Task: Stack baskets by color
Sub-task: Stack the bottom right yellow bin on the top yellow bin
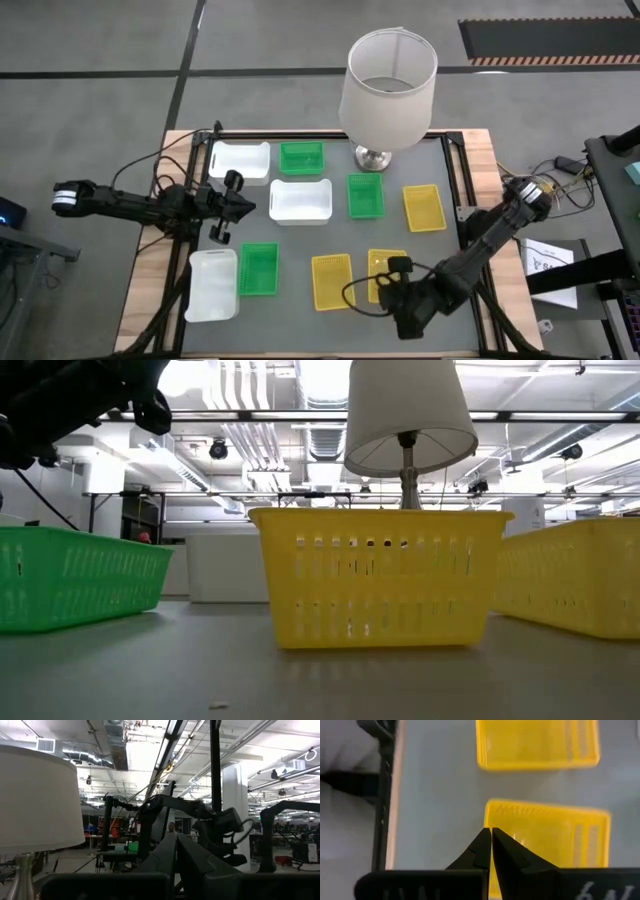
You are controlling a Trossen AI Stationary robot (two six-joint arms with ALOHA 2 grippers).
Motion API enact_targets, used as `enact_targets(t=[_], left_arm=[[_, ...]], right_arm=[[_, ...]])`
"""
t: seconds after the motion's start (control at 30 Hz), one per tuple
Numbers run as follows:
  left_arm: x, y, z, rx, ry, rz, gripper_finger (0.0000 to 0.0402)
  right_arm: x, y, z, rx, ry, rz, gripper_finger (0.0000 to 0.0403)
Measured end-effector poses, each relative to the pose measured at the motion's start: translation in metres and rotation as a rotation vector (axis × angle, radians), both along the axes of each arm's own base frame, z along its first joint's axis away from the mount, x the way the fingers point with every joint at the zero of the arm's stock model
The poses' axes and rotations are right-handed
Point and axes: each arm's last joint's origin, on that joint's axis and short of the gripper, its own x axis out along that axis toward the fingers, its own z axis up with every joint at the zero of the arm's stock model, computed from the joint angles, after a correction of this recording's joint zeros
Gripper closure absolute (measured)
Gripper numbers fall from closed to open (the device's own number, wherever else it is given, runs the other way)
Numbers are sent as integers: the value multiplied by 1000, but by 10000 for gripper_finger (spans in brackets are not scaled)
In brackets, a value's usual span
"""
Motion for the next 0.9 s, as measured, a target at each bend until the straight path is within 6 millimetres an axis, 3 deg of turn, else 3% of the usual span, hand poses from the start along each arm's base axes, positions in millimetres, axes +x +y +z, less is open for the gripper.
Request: enact_targets(t=[0.2,0.37,0.5,0.73,0.9], left_arm=[[0,0,0,0,3,0,400],[0,0,0,0,-2,0,400],[0,0,0,0,1,0,400],[1,0,-1,0,4,0,400],[1,0,-1,0,6,0,400]], right_arm=[[12,11,-20,-25,143,-69,333],[16,15,-39,-84,202,-57,267],[19,18,-52,-123,231,-14,237],[26,20,-75,-173,281,18,230],[32,20,-87,-200,292,40,257]])
